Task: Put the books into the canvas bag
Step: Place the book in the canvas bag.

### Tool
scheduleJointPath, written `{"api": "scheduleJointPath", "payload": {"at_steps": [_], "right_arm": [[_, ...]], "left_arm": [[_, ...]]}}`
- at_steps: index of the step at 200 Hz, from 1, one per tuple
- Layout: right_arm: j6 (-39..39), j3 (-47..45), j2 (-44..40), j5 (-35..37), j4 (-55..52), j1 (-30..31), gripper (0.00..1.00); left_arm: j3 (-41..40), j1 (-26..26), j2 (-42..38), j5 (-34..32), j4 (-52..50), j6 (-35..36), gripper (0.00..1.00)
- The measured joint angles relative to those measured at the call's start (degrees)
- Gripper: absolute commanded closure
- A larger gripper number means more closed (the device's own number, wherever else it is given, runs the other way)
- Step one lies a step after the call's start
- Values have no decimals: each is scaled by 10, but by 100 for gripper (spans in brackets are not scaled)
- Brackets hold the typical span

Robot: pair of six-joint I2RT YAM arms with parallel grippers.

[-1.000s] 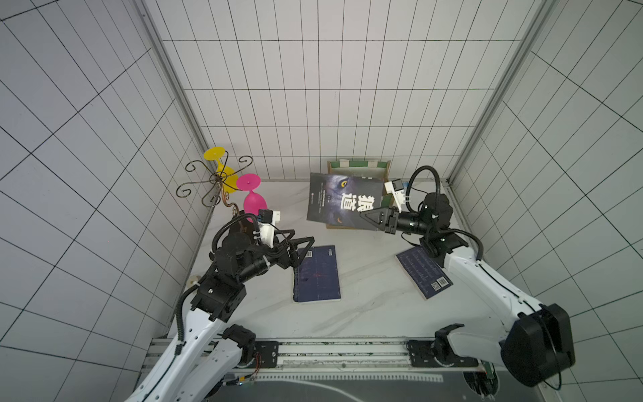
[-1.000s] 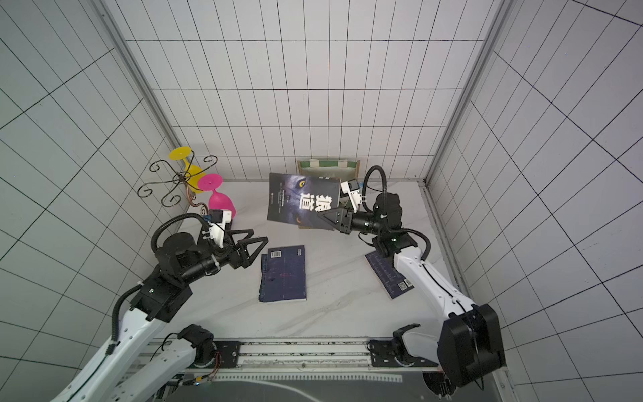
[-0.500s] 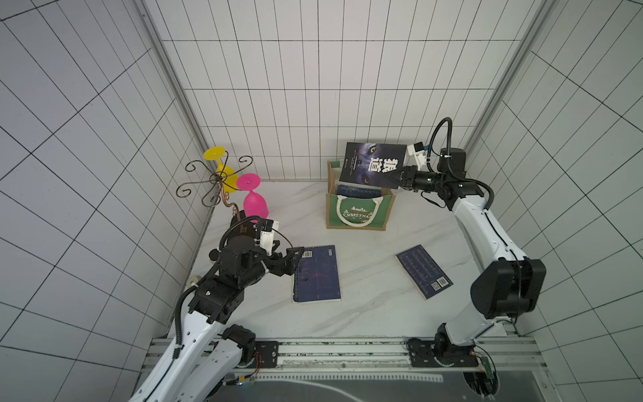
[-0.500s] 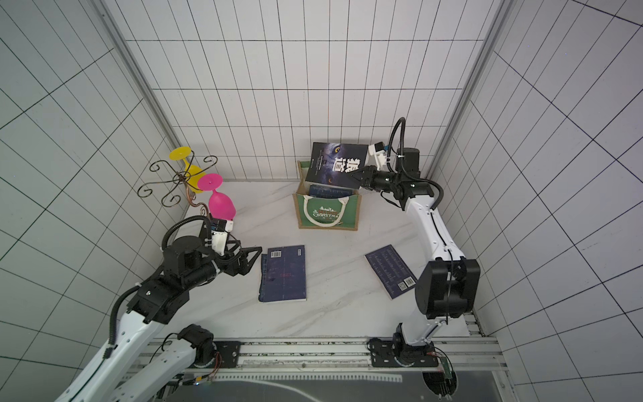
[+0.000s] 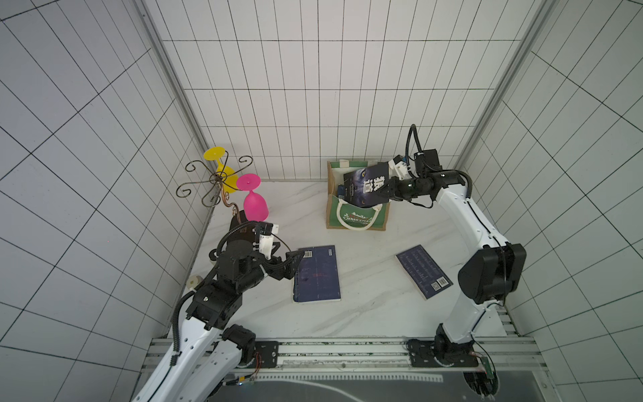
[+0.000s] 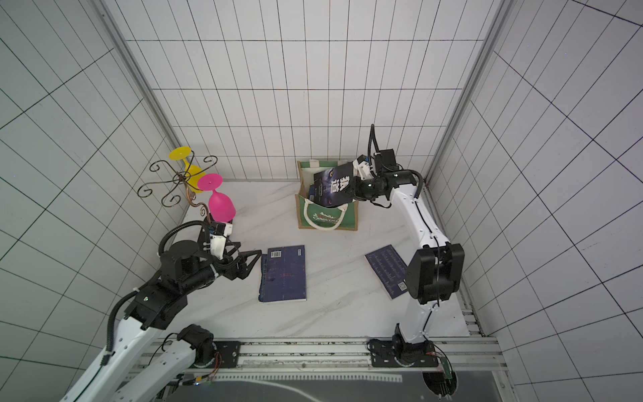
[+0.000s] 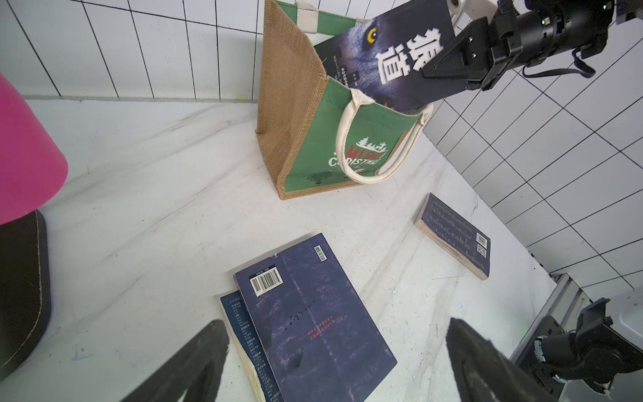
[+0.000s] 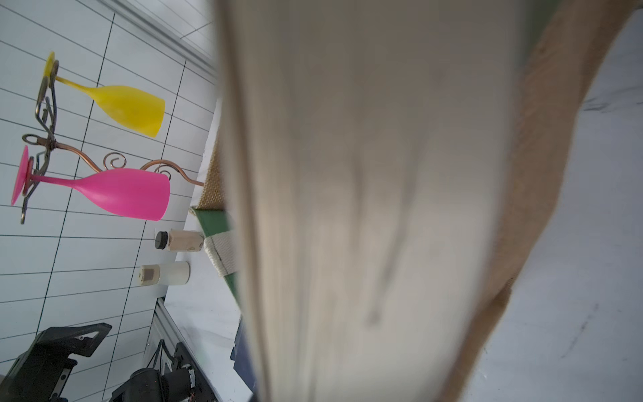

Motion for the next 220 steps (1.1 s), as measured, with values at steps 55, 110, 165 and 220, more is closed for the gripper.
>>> {"api": "scheduleJointPath", "payload": {"at_steps": [55,110,165,220], "right_arm": [[13,87,84,12,-13,24,100],[33,163,147,43,-29,29,42],[28,227,149,98,-62,31,5],[-24,284,111,190,-83,41,2]], "left_arm": [[0,0,-26,-1,2,0,3],[0,-1,-35,-9,2,0,3],[0,-6,-20,-19,2,-1,3],[0,-18,43,-39,0,-6,3]]}}
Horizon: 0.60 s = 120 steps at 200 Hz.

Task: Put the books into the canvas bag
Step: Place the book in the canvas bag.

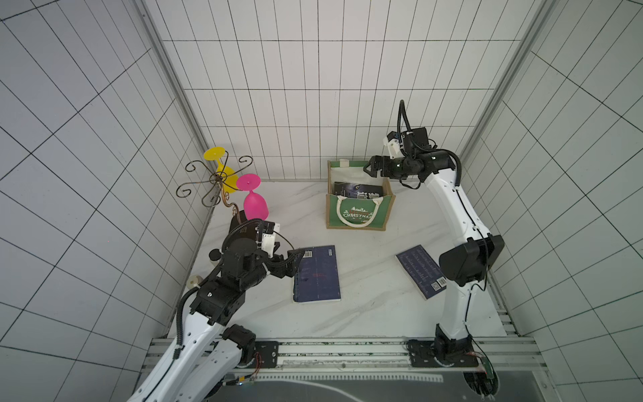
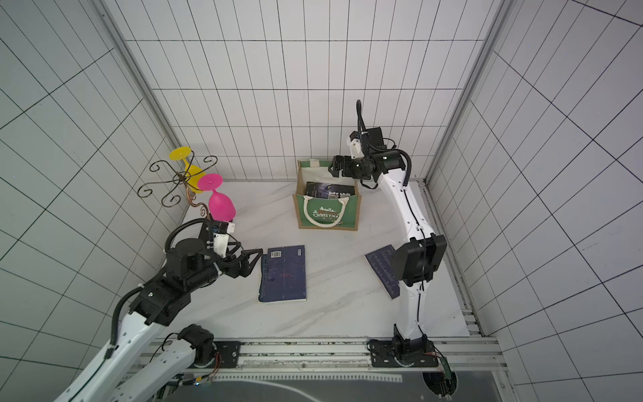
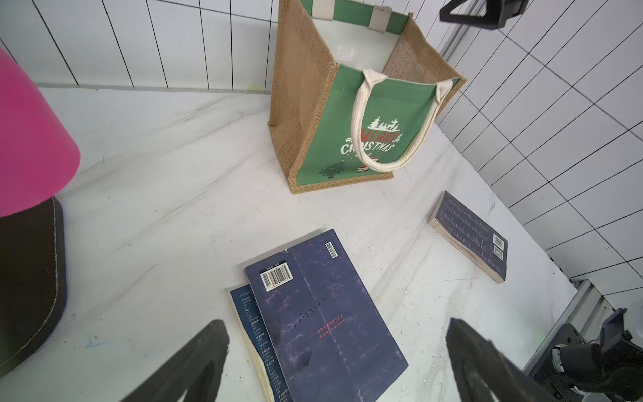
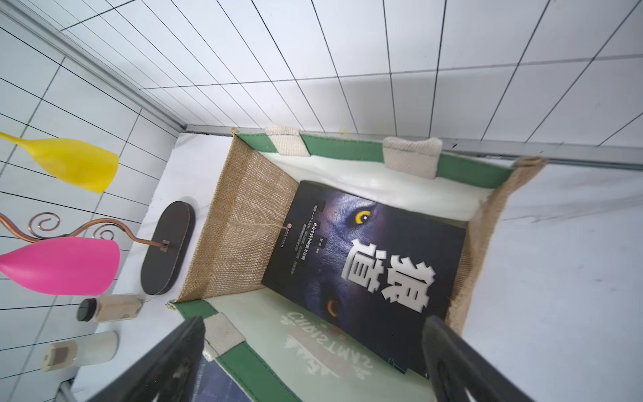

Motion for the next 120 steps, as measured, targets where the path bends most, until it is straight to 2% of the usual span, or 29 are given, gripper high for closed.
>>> {"api": "scheduleJointPath", "payload": {"at_steps": [21,35,54,81,120], "right_arm": [[-24,-9,-38,37,-13,22,2],[-36,-59,-86,59,-4,44,2],[-43,-189,-181,75,30,83,2],[-37,-384,-304,64,103,129,2],[-7,-592,-384,40,205,150,2]], "left_arm": [[3,-18,50,-12,-6,-3,3],[16,-33,100,-21,-20,-10,3],[22,-45,151,-29,-24,-36,3],[-10,-47,150,-26,7,-80,3],[-72,-47,133,-37,45,-121,3]]}}
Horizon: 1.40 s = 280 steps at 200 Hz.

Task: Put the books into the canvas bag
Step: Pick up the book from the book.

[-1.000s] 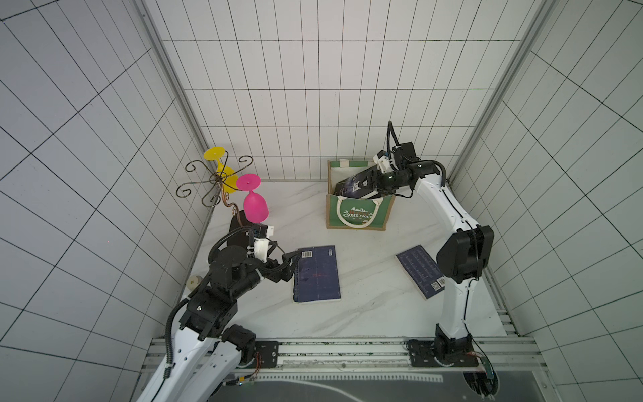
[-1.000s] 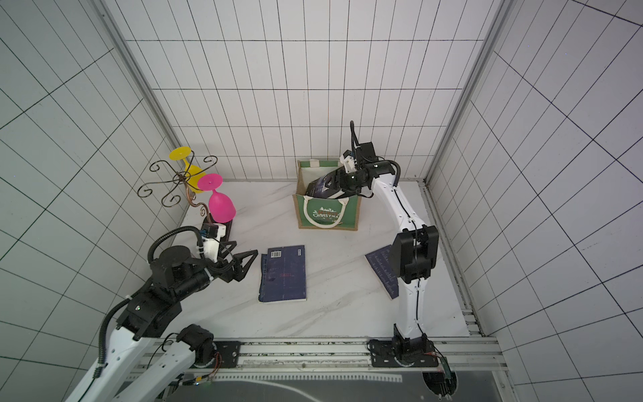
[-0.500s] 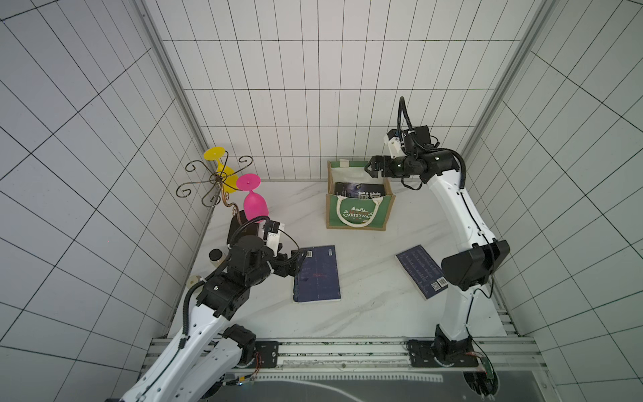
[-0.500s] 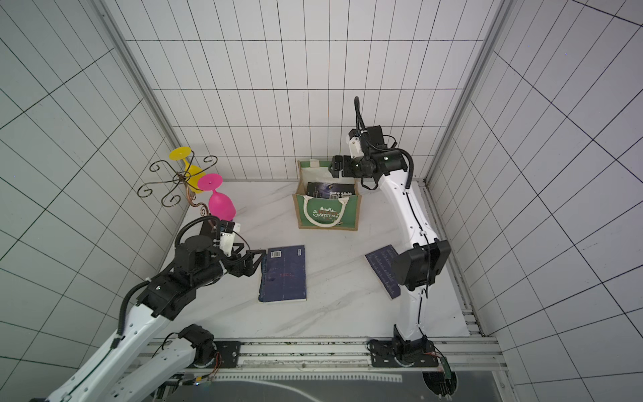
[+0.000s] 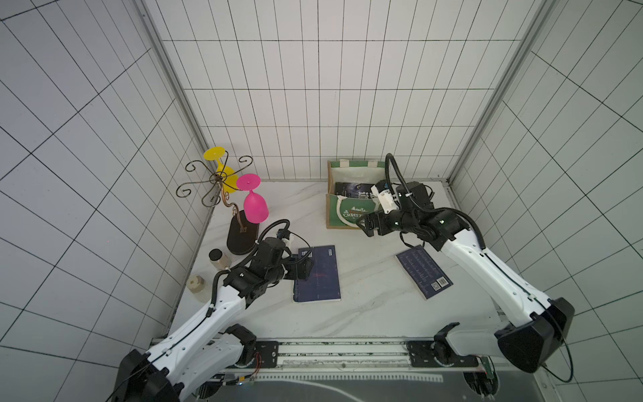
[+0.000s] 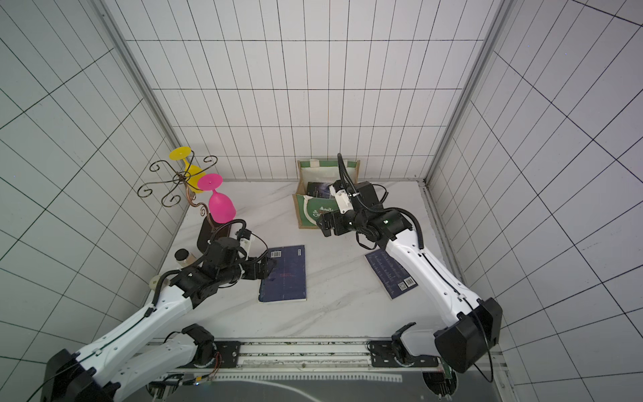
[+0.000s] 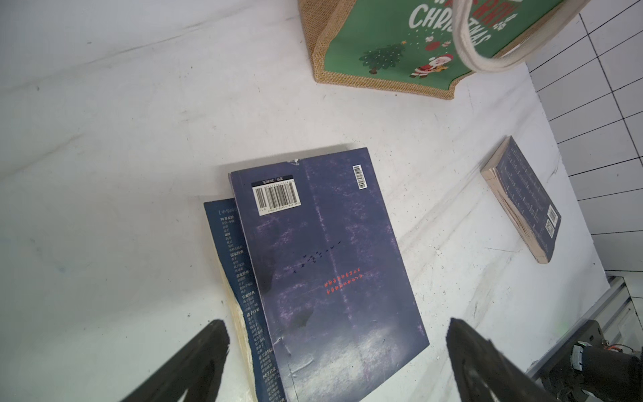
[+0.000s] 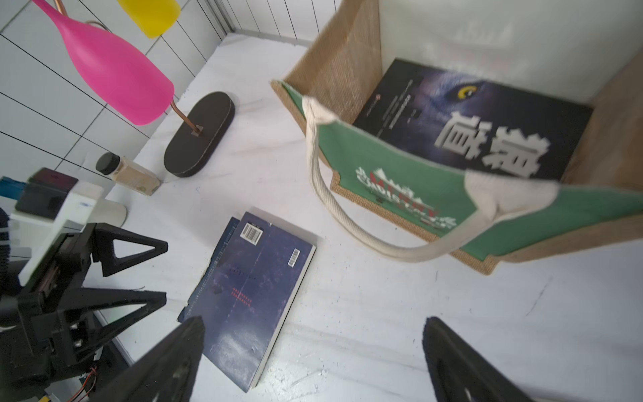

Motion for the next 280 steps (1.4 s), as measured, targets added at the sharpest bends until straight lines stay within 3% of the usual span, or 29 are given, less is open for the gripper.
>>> {"api": "scheduleJointPath", "payload": {"at_steps": [45,71,121,179,280], "right_arm": [[61,-205,-12,-62,159,24,2],[97,-269,-5,-94,249,32,5],[126,-278,72,-123,355,43,11],[146,-288,152,-153,419,47,38],[164,-287,249,-194,489,79,27]], "left_arm": [[-12,0,30,8,17,-13,3],[-30,0,56,27,41,-26,3],[-68,-3,73,56,80,-43,3],[-85,-8,115,79,122,-47,3],[-102,-13,140,107,172,-47,3]]}}
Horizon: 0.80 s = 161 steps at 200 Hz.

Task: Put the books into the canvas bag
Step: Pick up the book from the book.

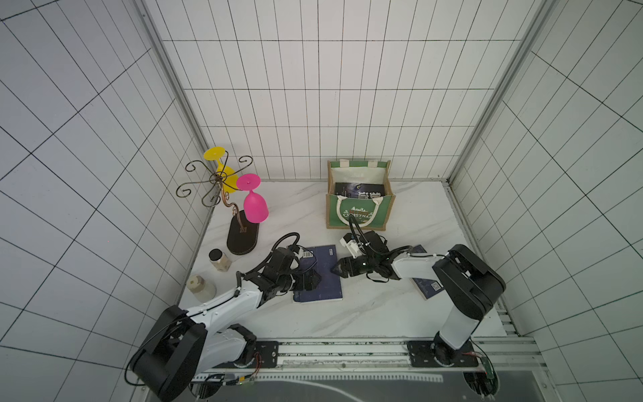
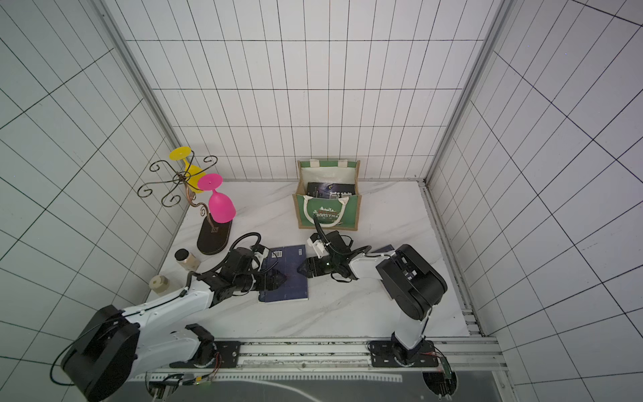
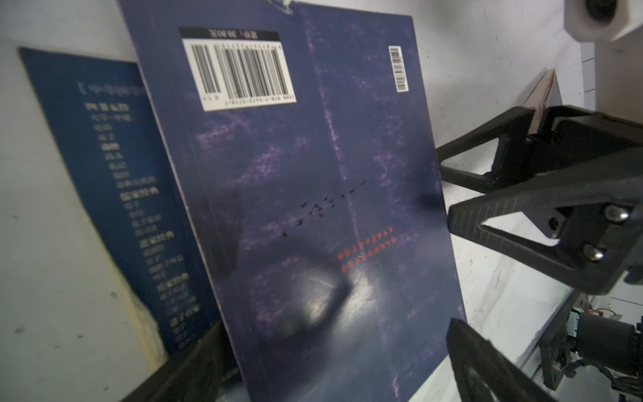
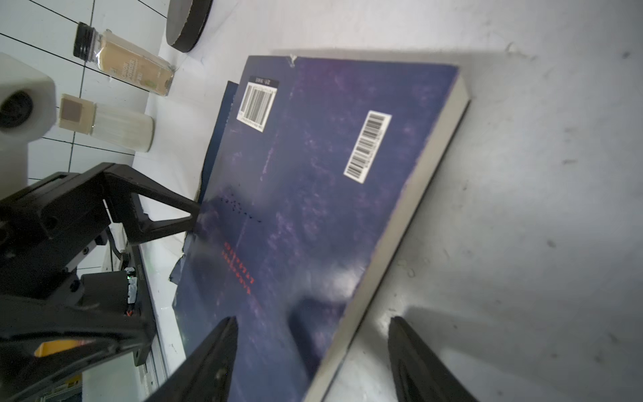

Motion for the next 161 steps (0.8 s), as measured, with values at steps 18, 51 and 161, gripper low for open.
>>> {"api": "scheduleJointPath", "payload": {"at_steps": [18,51,161], "right_arm": [[3,0,7,-9,18,1,27],[12,0,11,-10,34,-3,29],[41,-1,-50,-45,46,-5,98]], "left_arm": [[0,-10,5,9,8,1,3],[0,-25,11,11,15,2,3],[-1,-39,22,49,53,-6,3]]}}
